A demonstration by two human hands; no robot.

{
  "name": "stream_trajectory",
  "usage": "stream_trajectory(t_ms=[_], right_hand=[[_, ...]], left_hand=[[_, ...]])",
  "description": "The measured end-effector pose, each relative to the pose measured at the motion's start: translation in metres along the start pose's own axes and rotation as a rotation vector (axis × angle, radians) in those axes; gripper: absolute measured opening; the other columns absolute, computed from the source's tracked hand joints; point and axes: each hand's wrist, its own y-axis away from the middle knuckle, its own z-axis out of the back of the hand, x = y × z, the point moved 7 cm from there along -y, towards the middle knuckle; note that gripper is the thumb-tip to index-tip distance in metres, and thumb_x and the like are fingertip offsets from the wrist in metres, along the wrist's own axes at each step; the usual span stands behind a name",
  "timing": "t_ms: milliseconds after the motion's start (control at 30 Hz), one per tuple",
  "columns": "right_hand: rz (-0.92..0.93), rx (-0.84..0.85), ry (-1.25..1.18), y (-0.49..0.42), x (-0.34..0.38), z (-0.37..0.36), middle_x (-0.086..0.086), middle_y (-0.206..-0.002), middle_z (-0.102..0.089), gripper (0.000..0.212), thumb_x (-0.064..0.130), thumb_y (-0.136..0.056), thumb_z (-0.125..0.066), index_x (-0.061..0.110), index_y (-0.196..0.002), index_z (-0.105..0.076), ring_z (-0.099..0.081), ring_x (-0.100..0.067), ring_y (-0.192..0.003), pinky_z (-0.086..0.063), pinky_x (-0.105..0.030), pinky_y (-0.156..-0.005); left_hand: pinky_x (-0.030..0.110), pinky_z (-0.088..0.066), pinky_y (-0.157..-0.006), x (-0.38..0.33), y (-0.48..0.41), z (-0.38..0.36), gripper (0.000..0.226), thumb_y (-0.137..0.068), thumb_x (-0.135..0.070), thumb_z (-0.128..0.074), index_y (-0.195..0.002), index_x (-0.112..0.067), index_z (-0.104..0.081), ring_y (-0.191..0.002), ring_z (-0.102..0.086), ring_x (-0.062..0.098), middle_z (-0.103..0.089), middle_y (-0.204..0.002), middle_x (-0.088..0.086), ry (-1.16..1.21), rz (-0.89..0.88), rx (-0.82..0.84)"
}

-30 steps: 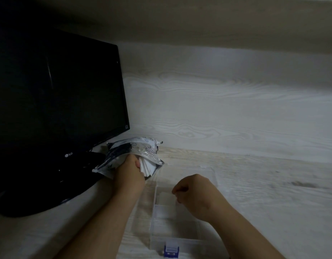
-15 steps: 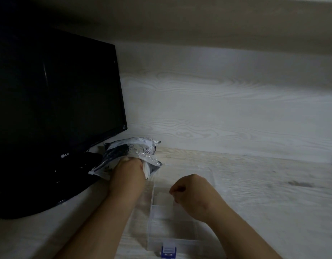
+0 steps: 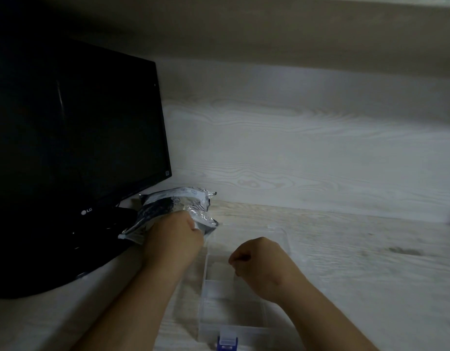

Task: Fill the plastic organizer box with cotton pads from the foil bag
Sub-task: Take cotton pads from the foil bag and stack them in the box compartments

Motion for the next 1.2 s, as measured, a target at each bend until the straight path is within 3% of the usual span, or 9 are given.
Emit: stream_trajectory(t_ms=[167, 233, 333, 433, 533, 700, 867, 1067, 1200], right_hand=[[-0.001, -0.016, -0.017, 0.000, -0.001, 0.003, 0.005, -0.097, -0.074, 0.023, 0.017, -0.090, -0.056, 0.025, -0.100, -0.076, -0.068, -0.010, -0.090, -0.055, -0.027, -0.085], [0.000, -0.029, -0.049, 0.000, -0.001, 0.005, 0.005, -0.094, -0.074, 0.022, 0.018, -0.090, -0.057, 0.025, -0.098, -0.076, -0.068, -0.010, -0.088, -0.055, -0.026, -0.083], [-0.011, -0.050, -0.092, -0.001, -0.002, 0.009, 0.001, -0.086, -0.074, 0.020, 0.016, -0.088, -0.056, 0.019, -0.088, -0.076, -0.067, -0.011, -0.077, -0.055, -0.028, -0.075], [-0.022, -0.089, -0.168, -0.001, -0.004, 0.013, -0.009, -0.079, -0.071, 0.018, 0.015, -0.086, -0.056, 0.008, -0.084, -0.072, -0.060, -0.014, -0.063, -0.055, -0.036, -0.071], [-0.066, -0.138, -0.486, 0.001, -0.005, 0.017, -0.009, -0.081, -0.073, 0.012, 0.014, -0.093, -0.056, 0.009, -0.090, -0.066, -0.070, -0.022, -0.070, -0.058, -0.041, -0.074], [-0.104, -0.153, -0.886, 0.005, -0.002, 0.020, -0.015, -0.076, -0.068, 0.008, 0.007, -0.093, -0.060, 0.003, -0.086, -0.058, -0.065, -0.020, -0.064, -0.059, -0.039, -0.072], [-0.090, -0.101, -0.799, 0.005, -0.001, 0.018, -0.010, -0.070, -0.062, 0.012, -0.004, -0.085, -0.066, 0.004, -0.078, -0.061, -0.060, -0.018, -0.060, -0.059, -0.034, -0.066], [-0.057, -0.153, -0.706, 0.005, -0.003, 0.020, -0.007, -0.068, -0.064, 0.006, -0.003, -0.084, -0.068, 0.001, -0.082, -0.065, -0.061, -0.014, -0.058, -0.059, -0.036, -0.068], [-0.053, -0.153, -0.534, 0.003, -0.004, 0.018, -0.007, -0.067, -0.069, 0.009, 0.005, -0.084, -0.070, 0.011, -0.077, -0.069, -0.064, -0.014, -0.056, -0.059, -0.032, -0.066]], left_hand=[[0.032, -0.033, -0.049, -0.008, 0.000, 0.002, 0.026, -0.076, -0.018, -0.053, -0.058, -0.002, -0.045, -0.059, -0.048, 0.033, -0.048, -0.054, 0.010, 0.098, -0.023, 0.013], [0.037, -0.045, -0.055, -0.009, 0.000, 0.001, 0.024, -0.068, -0.025, -0.050, -0.062, -0.002, -0.057, -0.064, -0.055, 0.034, -0.055, -0.058, 0.013, 0.236, -0.019, 0.038], [0.032, -0.047, -0.055, -0.011, 0.002, -0.001, 0.021, -0.061, -0.030, -0.056, -0.061, -0.019, -0.073, -0.062, -0.062, 0.021, -0.066, -0.058, 0.001, 0.550, 0.057, 0.121], [0.021, -0.043, -0.044, -0.013, 0.006, -0.010, 0.027, -0.079, -0.007, -0.062, -0.061, -0.023, -0.074, -0.045, -0.057, 0.011, -0.068, -0.059, -0.003, 0.726, 0.117, 0.232], [0.023, -0.045, -0.044, -0.012, 0.007, -0.017, 0.032, -0.081, 0.006, -0.056, -0.068, -0.017, -0.074, -0.045, -0.057, 0.014, -0.069, -0.070, 0.010, 0.803, 0.144, 0.332], [0.027, -0.045, -0.045, -0.013, 0.009, -0.021, 0.017, -0.083, 0.008, -0.057, -0.076, -0.007, -0.061, -0.041, -0.053, 0.018, -0.054, -0.051, 0.005, 0.832, 0.167, 0.416], [0.022, -0.040, -0.040, -0.018, 0.016, -0.029, 0.018, -0.085, 0.008, -0.057, -0.079, -0.008, -0.052, -0.040, -0.052, 0.020, -0.052, -0.046, 0.004, 0.770, 0.136, 0.556], [0.022, -0.038, -0.046, -0.015, 0.011, -0.023, 0.022, -0.077, 0.007, -0.069, -0.068, -0.009, -0.057, -0.045, -0.051, 0.014, -0.058, -0.053, 0.006, 0.739, 0.078, 0.477], [0.019, -0.041, -0.041, -0.018, 0.015, -0.023, 0.020, -0.075, 0.014, -0.069, -0.071, -0.002, -0.058, -0.040, -0.052, 0.015, -0.056, -0.050, 0.009, 0.723, 0.051, 0.527]])
